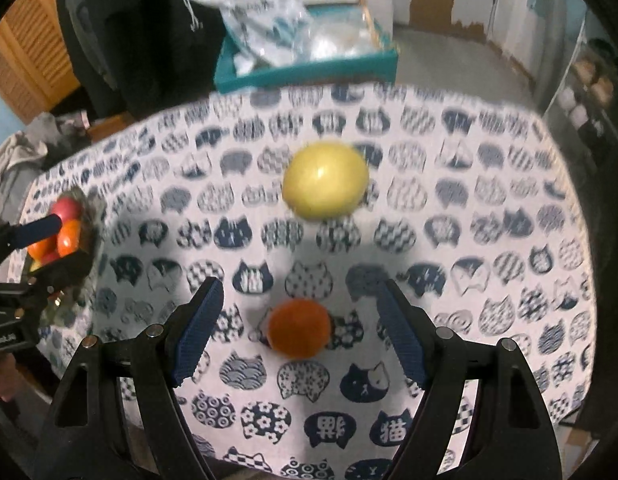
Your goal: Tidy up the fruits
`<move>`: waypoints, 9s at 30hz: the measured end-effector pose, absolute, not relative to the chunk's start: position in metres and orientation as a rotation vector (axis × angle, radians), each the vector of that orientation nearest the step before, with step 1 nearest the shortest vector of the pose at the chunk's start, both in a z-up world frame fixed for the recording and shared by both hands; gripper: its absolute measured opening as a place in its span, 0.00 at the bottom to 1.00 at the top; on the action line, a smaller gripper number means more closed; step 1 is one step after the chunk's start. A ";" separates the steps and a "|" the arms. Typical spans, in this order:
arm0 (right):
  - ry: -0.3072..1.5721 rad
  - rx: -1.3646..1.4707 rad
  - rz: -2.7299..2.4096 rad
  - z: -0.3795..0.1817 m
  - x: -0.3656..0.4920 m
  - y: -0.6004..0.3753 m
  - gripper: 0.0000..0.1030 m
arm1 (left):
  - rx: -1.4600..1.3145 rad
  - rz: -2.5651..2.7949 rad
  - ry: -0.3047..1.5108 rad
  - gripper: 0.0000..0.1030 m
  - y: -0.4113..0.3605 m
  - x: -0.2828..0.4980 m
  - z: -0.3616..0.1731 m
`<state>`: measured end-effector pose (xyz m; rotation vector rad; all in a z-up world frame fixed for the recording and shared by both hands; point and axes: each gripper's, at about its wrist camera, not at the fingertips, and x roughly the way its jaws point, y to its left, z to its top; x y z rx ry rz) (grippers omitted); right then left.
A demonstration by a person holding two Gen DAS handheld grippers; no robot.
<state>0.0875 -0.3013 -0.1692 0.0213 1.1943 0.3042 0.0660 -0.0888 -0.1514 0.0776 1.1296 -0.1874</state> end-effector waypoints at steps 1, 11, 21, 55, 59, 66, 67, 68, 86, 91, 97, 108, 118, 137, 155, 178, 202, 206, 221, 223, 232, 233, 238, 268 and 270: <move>1.206 0.015 0.303 -0.175 0.088 -0.300 0.77 | 0.082 -0.189 1.140 0.79 -0.091 0.066 -0.156; 1.286 -0.025 0.326 -0.213 0.088 -0.290 0.77 | 0.128 -0.188 1.236 0.79 -0.098 0.067 -0.191; 1.339 -0.064 0.341 -0.231 0.090 -0.278 0.50 | 0.143 -0.196 1.243 0.79 -0.104 0.071 -0.194; 1.166 0.116 0.100 -0.208 0.154 -0.404 0.48 | 0.124 -0.334 1.193 0.79 -0.226 0.178 -0.207; 1.174 0.129 0.088 -0.212 0.155 -0.411 0.48 | 0.114 -0.357 1.211 0.79 -0.235 0.186 -0.218; 1.181 0.139 0.075 -0.216 0.158 -0.416 0.48 | 0.108 -0.364 1.249 0.79 -0.242 0.199 -0.236; 1.182 0.138 0.075 -0.217 0.159 -0.416 0.48 | 0.102 -0.365 1.254 0.79 -0.242 0.200 -0.238; 1.183 0.137 0.075 -0.218 0.160 -0.416 0.48 | 0.097 -0.365 1.255 0.79 -0.242 0.201 -0.240; 1.167 0.121 0.078 -0.210 0.161 -0.412 0.48 | 0.131 -0.392 1.228 0.68 -0.238 0.185 -0.235; 1.139 0.112 0.088 -0.196 0.159 -0.407 0.48 | 0.125 -0.384 1.197 0.68 -0.224 0.176 -0.217; 1.095 0.086 0.109 -0.174 0.152 -0.396 0.48 | 0.094 -0.374 1.156 0.68 -0.209 0.170 -0.188; 1.012 0.068 0.157 -0.128 0.137 -0.371 0.48 | 0.072 -0.353 1.076 0.68 -0.190 0.141 -0.138; 0.953 0.064 0.188 -0.094 0.120 -0.357 0.48 | 0.046 -0.349 1.002 0.68 -0.173 0.111 -0.096; 0.851 0.040 0.291 -0.037 0.100 -0.309 0.48 | 0.032 -0.287 0.887 0.68 -0.123 0.069 -0.043; 0.831 -0.026 0.419 -0.018 0.093 -0.228 0.48 | -0.034 -0.180 0.875 0.68 -0.046 0.047 -0.035; 0.886 -0.138 0.651 -0.034 0.093 -0.070 0.48 | -0.192 0.073 0.950 0.68 0.101 0.009 -0.076; 1.023 -0.230 0.740 -0.093 0.091 0.009 0.48 | -0.331 0.154 1.109 0.68 0.163 0.011 -0.150; 1.037 -0.236 0.737 -0.100 0.091 0.011 0.48 | -0.343 0.145 1.122 0.68 0.162 0.012 -0.159; 1.111 -0.234 0.755 -0.130 0.092 0.018 0.48 | -0.299 0.172 1.112 0.68 0.157 0.011 -0.157; 1.125 -0.222 0.771 -0.134 0.092 0.022 0.48 | -0.303 0.174 1.110 0.68 0.159 0.010 -0.156; 1.178 -0.200 0.832 -0.149 0.089 0.040 0.48 | -0.303 0.205 1.105 0.68 0.167 0.001 -0.153; 1.181 -0.205 0.836 -0.150 0.088 0.043 0.48 | -0.301 0.209 1.106 0.68 0.167 0.001 -0.154; 1.199 -0.197 0.853 -0.155 0.086 0.049 0.49 | -0.302 0.227 1.118 0.68 0.171 -0.001 -0.156; 0.843 -0.127 0.694 -0.012 0.069 -0.026 0.72 | -0.221 0.227 0.860 0.79 0.148 -0.018 -0.043; 0.827 -0.120 0.687 -0.005 0.066 -0.031 0.74 | -0.210 0.227 0.847 0.82 0.146 -0.020 -0.037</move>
